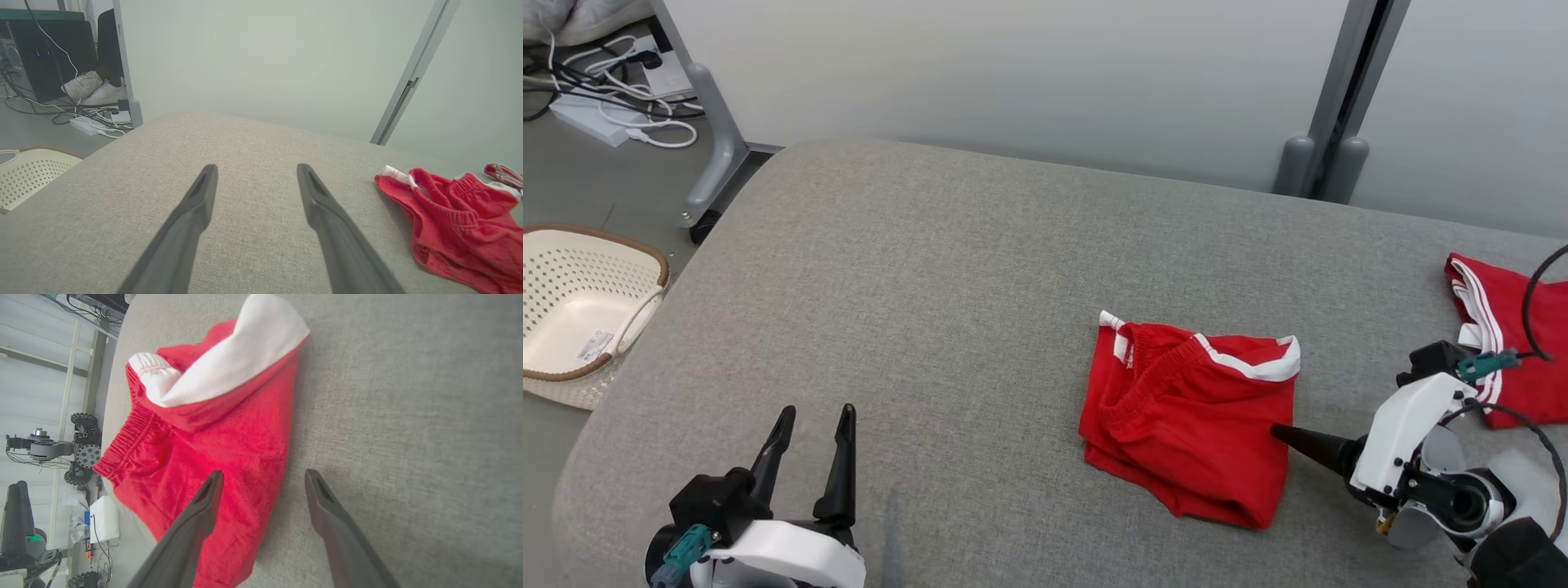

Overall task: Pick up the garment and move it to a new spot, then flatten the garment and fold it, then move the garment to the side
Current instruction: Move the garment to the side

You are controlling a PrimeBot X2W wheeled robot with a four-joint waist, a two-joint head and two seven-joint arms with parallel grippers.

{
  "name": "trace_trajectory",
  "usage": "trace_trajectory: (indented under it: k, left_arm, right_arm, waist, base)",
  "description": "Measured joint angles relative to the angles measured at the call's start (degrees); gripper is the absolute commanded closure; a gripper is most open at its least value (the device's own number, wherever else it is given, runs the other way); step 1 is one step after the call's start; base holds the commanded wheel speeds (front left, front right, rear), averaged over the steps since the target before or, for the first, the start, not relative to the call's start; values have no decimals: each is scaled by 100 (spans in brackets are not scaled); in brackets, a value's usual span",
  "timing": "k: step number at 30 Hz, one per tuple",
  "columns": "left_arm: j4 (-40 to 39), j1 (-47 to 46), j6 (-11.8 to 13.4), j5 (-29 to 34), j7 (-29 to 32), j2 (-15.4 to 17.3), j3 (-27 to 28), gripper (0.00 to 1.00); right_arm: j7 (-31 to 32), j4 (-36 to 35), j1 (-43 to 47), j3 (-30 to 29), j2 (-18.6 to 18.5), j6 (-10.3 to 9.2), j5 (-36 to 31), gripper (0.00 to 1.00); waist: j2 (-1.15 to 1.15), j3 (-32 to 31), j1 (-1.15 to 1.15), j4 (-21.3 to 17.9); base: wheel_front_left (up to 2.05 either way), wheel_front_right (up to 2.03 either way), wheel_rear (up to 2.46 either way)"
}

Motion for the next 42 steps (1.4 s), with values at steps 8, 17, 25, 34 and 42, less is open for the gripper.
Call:
trace_trajectory:
  k: [8, 17, 25, 34, 42]
  left_arm:
    - [37, -76, 0, -38, 0, 8, -32, 0]
    - [82, -79, -1, -79, 0, -2, -66, 0]
    - [110, -76, -1, -70, 0, 0, -21, 0]
    - [96, -57, -1, -52, 0, -1, -4, 0]
    - [-18, -56, -1, -60, 0, -2, -77, 0]
  right_arm:
    - [1020, 1029, -504, 22, 249, 1, 269, 0]
    - [1227, 1483, -794, -70, 482, 7, 435, 78]
    - [1061, 1280, -778, -60, 521, 5, 420, 100]
    - [716, 460, -731, 25, 179, 5, 235, 100]
    - [667, -69, -1128, 271, -313, 5, -124, 100]
  waist:
    - [0, 72, 0, 241]
    - [0, 158, 0, 477]
    - [0, 94, 0, 433]
    - [0, -10, 0, 136]
    - [0, 71, 0, -312]
  base:
    - [0, 0, 0]
    - [0, 0, 0]
    - [0, 0, 0]
    - [0, 0, 0]
    - [0, 0, 0]
